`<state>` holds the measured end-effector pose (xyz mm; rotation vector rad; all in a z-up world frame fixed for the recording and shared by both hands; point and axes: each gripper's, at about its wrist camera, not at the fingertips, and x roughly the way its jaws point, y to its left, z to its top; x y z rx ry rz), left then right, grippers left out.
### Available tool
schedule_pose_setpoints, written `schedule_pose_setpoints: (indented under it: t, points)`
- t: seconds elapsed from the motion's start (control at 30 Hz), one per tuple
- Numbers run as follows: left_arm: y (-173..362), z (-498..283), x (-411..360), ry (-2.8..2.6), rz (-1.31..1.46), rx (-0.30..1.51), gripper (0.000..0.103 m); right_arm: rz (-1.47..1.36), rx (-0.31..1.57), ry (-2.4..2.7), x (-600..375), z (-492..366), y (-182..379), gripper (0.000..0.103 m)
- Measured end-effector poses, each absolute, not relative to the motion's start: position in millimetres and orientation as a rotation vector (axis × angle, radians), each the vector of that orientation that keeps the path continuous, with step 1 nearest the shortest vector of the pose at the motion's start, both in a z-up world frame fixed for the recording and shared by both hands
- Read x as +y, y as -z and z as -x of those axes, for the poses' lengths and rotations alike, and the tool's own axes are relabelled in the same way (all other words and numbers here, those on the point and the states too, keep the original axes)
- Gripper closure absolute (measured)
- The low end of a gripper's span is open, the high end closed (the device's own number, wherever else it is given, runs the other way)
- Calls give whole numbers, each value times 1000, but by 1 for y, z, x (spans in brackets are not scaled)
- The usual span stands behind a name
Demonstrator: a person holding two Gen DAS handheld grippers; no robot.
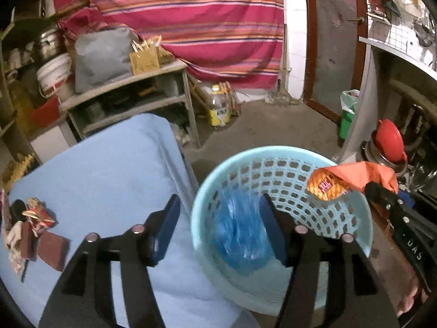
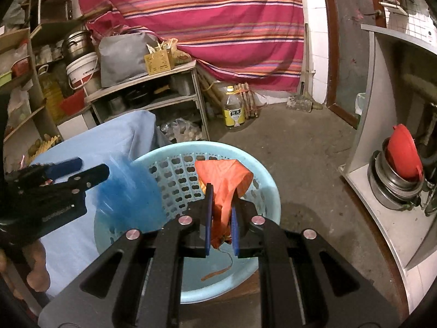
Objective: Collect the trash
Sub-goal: 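Open the left tool to drop the blue bag while the right tool drops the orange bag, then grasp the clear printed plastic wrapper on the table with the right tool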
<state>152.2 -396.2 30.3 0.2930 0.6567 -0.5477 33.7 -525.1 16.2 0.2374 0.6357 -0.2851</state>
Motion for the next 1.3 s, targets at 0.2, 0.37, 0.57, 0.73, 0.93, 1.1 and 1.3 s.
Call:
schedule_pose_setpoints:
  t: [0.2,0.37,0.57,0.73,0.93,1.1,1.3]
  points:
    - [-38,-158,-378,497,-298,652,34,-225,662,281,-519,-43,-13,89]
    - [-46,-160,-362,475,-280,641,27,-230,673,271,-512,-54,-9,64]
    - [-51,-164,-344,458,-257,644,26,-228,695,266,-505,-61,-1,55]
    - [-53,-167,-328,454,-228,652,26,-219,699,277,-496,-61,-2,44]
    - [-59,-168,-294,443,-215,637,23,-201,669,287,-470,-61,-15,26]
    - [-69,-171,-239,408,-193,622,16,-191,628,260,-426,-64,-27,5]
    - [-77,-173,-157,346,-172,603,13,-166,608,187,-358,-80,-37,4]
